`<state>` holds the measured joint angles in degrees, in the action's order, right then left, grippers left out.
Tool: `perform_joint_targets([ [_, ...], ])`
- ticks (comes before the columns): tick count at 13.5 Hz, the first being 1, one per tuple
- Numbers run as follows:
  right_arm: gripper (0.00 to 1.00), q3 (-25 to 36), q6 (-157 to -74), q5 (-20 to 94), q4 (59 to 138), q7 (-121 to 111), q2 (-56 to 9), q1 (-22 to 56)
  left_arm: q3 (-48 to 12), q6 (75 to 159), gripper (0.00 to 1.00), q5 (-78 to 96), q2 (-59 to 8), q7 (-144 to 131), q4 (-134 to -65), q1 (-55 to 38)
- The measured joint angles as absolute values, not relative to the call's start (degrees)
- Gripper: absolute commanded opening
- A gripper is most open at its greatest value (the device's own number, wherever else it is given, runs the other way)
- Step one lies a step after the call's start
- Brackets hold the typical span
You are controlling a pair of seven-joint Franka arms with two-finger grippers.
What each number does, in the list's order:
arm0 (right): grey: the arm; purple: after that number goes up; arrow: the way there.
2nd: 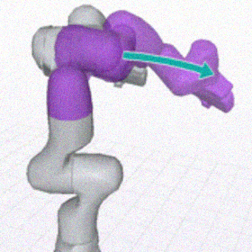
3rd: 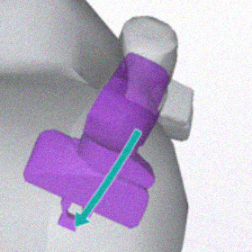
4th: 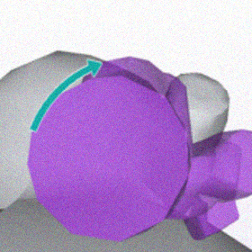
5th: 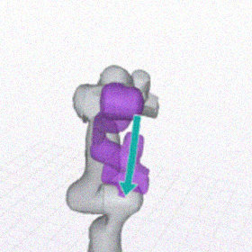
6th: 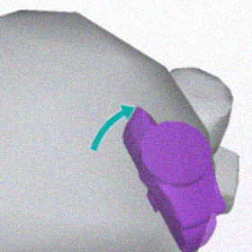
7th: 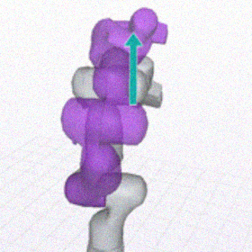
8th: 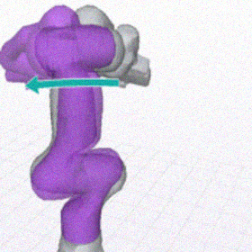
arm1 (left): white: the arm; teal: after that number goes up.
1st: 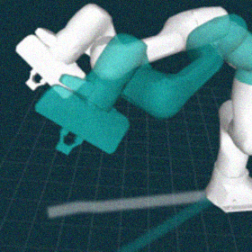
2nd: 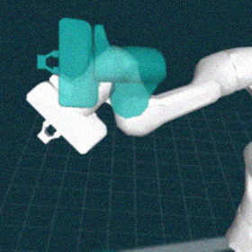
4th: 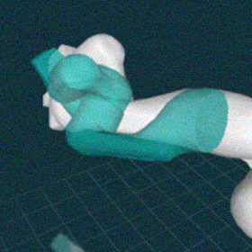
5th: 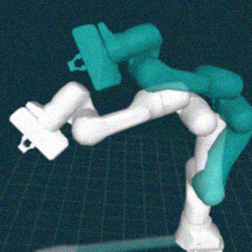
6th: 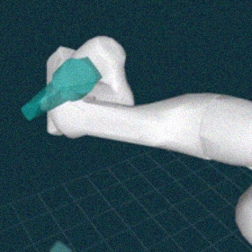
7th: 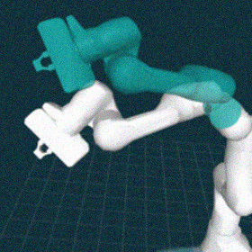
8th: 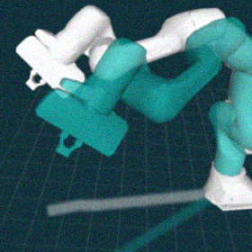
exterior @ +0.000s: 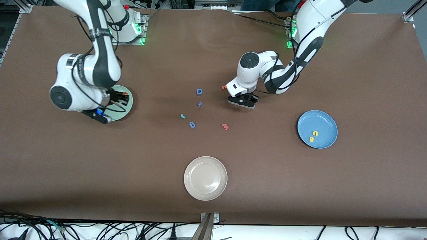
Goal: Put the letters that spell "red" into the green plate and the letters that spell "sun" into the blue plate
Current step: 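Carry the green c to the blue plate while the right gripper carries the e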
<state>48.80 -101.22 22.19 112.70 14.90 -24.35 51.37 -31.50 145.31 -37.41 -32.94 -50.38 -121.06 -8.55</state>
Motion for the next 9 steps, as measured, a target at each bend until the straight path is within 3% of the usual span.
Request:
perform_joint_targets([
  [7, 0.07, 51.14, -114.22, 22.43, 119.2, 2.27, -31.93, 48.62, -30.85, 137.14, 0.15, -32.98, -33.19, -39.08, -115.63, -0.73],
  [8, 0.22, 50.71, -115.38, 22.76, 119.29, 2.24, -32.58, 48.63, -30.84, 133.56, 0.15, -29.47, -33.22, -34.51, -112.89, 0.25],
  [9, 0.44, 50.04, -116.31, 23.15, 119.28, 2.23, -33.06, 48.68, -30.83, 129.11, 0.15, -26.25, -33.22, -29.93, -109.31, 1.05],
])
